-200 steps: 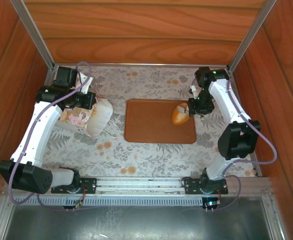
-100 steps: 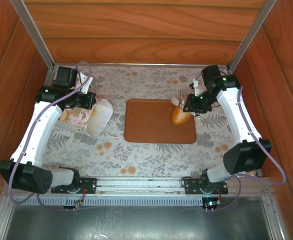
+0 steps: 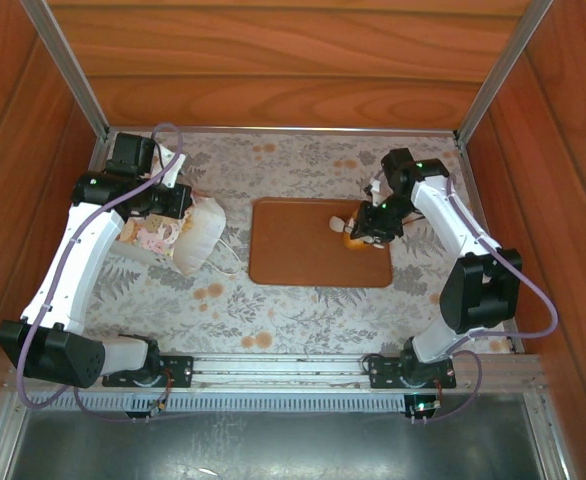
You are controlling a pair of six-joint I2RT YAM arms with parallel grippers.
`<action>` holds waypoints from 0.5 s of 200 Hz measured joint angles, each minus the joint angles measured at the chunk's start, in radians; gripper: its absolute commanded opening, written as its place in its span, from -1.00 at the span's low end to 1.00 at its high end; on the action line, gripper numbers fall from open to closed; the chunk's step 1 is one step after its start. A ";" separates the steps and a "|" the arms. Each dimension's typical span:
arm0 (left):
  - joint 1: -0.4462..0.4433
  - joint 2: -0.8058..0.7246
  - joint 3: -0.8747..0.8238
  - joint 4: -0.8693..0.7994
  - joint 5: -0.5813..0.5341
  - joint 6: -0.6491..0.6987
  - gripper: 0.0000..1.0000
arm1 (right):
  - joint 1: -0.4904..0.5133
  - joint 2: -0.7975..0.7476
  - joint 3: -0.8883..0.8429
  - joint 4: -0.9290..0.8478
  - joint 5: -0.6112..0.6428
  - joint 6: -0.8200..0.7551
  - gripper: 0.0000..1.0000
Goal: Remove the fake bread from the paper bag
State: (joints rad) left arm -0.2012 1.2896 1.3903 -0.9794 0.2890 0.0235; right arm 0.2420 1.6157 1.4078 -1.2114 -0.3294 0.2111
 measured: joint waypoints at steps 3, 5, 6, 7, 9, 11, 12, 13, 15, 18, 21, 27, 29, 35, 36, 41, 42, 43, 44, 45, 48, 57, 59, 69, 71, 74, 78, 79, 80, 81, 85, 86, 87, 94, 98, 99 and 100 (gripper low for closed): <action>0.000 0.000 0.000 0.000 0.000 -0.001 -1.00 | 0.000 -0.001 0.000 -0.002 0.003 0.000 -0.22; 0.000 0.000 0.000 0.000 0.000 -0.001 -1.00 | 0.000 -0.001 0.000 -0.003 0.004 0.000 -0.21; 0.000 0.000 0.000 0.000 0.000 -0.002 -1.00 | 0.000 -0.001 0.000 -0.004 0.005 0.000 -0.21; 0.000 0.000 0.000 0.000 0.000 -0.002 -1.00 | 0.000 -0.001 0.000 -0.005 0.005 0.000 -0.21; 0.000 0.000 0.000 0.000 0.000 -0.002 -1.00 | 0.000 -0.002 0.000 -0.005 0.006 0.000 -0.21; 0.000 0.000 0.000 0.000 0.000 -0.002 -1.00 | 0.000 -0.002 0.000 -0.007 0.007 0.000 -0.21; 0.000 0.000 0.000 0.000 0.000 -0.002 -1.00 | 0.000 -0.002 0.000 -0.007 0.008 0.000 -0.21; 0.000 0.000 0.000 0.000 0.000 -0.002 -1.00 | 0.000 -0.003 0.000 -0.008 0.008 0.000 -0.21; 0.000 0.000 0.000 0.000 0.000 -0.002 -1.00 | 0.000 -0.003 0.000 -0.008 0.009 0.000 -0.21; 0.000 0.000 0.000 0.000 0.000 -0.002 -1.00 | 0.000 -0.003 0.000 -0.010 0.011 0.000 -0.21; 0.000 0.000 0.000 0.000 0.000 -0.002 -1.00 | 0.000 -0.005 0.000 -0.010 0.012 0.000 -0.21; 0.000 0.000 0.000 0.000 0.000 -0.002 -1.00 | 0.000 -0.007 0.000 -0.013 0.014 -0.002 -0.21; 0.000 0.000 0.000 0.000 0.000 -0.002 -1.00 | 0.000 -0.008 0.000 -0.015 0.015 -0.002 -0.21; 0.000 0.000 0.000 0.000 0.000 -0.002 -1.00 | 0.000 -0.010 0.000 -0.019 0.017 -0.003 -0.20; 0.000 0.000 0.000 0.000 0.000 -0.002 -1.00 | 0.000 -0.011 0.000 -0.021 0.018 -0.003 -0.20; 0.000 0.000 0.000 0.000 0.000 -0.002 -1.00 | 0.000 -0.013 0.000 -0.026 0.020 -0.004 -0.19; 0.000 0.000 0.000 0.000 0.000 -0.002 -1.00 | 0.000 -0.013 0.000 -0.027 0.021 -0.005 -0.19; 0.000 0.000 0.000 0.000 0.000 -0.002 -1.00 | 0.000 -0.013 0.000 -0.028 0.022 -0.005 -0.19; 0.000 0.000 0.000 0.000 0.000 -0.002 -1.00 | 0.000 -0.013 0.000 -0.029 0.022 -0.005 -0.19; 0.000 0.000 0.000 0.000 0.000 -0.002 -1.00 | 0.000 -0.014 0.000 -0.030 0.023 -0.006 -0.19; 0.000 0.000 0.000 0.000 0.000 -0.002 -1.00 | 0.000 -0.015 0.000 -0.033 0.024 -0.008 -0.20; 0.000 0.000 0.000 0.000 0.000 -0.002 -1.00 | 0.000 -0.018 0.000 -0.041 0.027 -0.011 -0.20; 0.000 0.000 0.000 0.000 0.000 -0.002 -1.00 | 0.000 -0.019 0.000 -0.042 0.028 -0.012 -0.20; 0.000 0.000 0.000 0.000 0.000 -0.002 -1.00 | 0.000 -0.023 0.000 -0.048 0.031 -0.014 -0.18; 0.000 0.000 0.000 0.000 0.000 -0.002 -1.00 | 0.000 -0.024 0.000 -0.048 0.032 -0.014 -0.18; 0.000 0.000 0.000 0.000 0.000 -0.002 -1.00 | 0.000 -0.026 0.000 -0.049 0.032 -0.014 -0.18; 0.000 0.000 0.000 0.000 0.000 -0.002 -1.00 | 0.000 -0.028 0.000 -0.050 0.031 -0.016 -0.18; 0.000 0.000 0.000 0.000 0.000 -0.002 -1.00 | 0.000 -0.029 0.000 -0.050 0.030 -0.016 -0.18; 0.000 0.000 0.000 0.000 0.000 -0.002 -1.00 | 0.000 -0.030 0.000 -0.050 0.029 -0.016 -0.18; 0.000 0.000 0.000 0.000 0.000 -0.002 -1.00 | 0.000 -0.031 0.000 -0.050 0.029 -0.016 -0.18; 0.000 0.000 0.000 0.000 0.000 -0.002 -1.00 | 0.000 -0.034 0.000 -0.050 0.026 -0.017 -0.18; 0.000 0.000 0.000 0.000 0.000 -0.002 -1.00 | 0.000 -0.035 0.000 -0.050 0.025 -0.017 -0.18; 0.000 0.000 0.000 0.000 0.000 -0.002 -1.00 | 0.000 -0.036 0.000 -0.050 0.024 -0.017 -0.18; 0.000 0.000 0.000 0.000 0.000 -0.002 -1.00 | 0.001 -0.045 0.000 -0.047 0.013 -0.017 -0.21; 0.000 0.000 0.000 0.000 0.000 -0.002 -1.00 | 0.002 -0.050 0.000 -0.045 0.009 -0.017 -0.24; 0.000 0.000 0.000 0.000 0.000 -0.002 -1.00 | 0.002 -0.051 0.000 -0.045 0.007 -0.017 -0.25; 0.000 0.000 0.000 0.000 0.000 -0.002 -1.00 | 0.002 -0.053 0.000 -0.044 0.006 -0.017 -0.25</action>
State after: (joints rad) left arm -0.2012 1.2896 1.3903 -0.9794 0.2886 0.0216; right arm 0.2443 1.5627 1.4078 -1.2552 -0.3237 0.1944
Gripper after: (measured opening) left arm 0.050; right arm 0.407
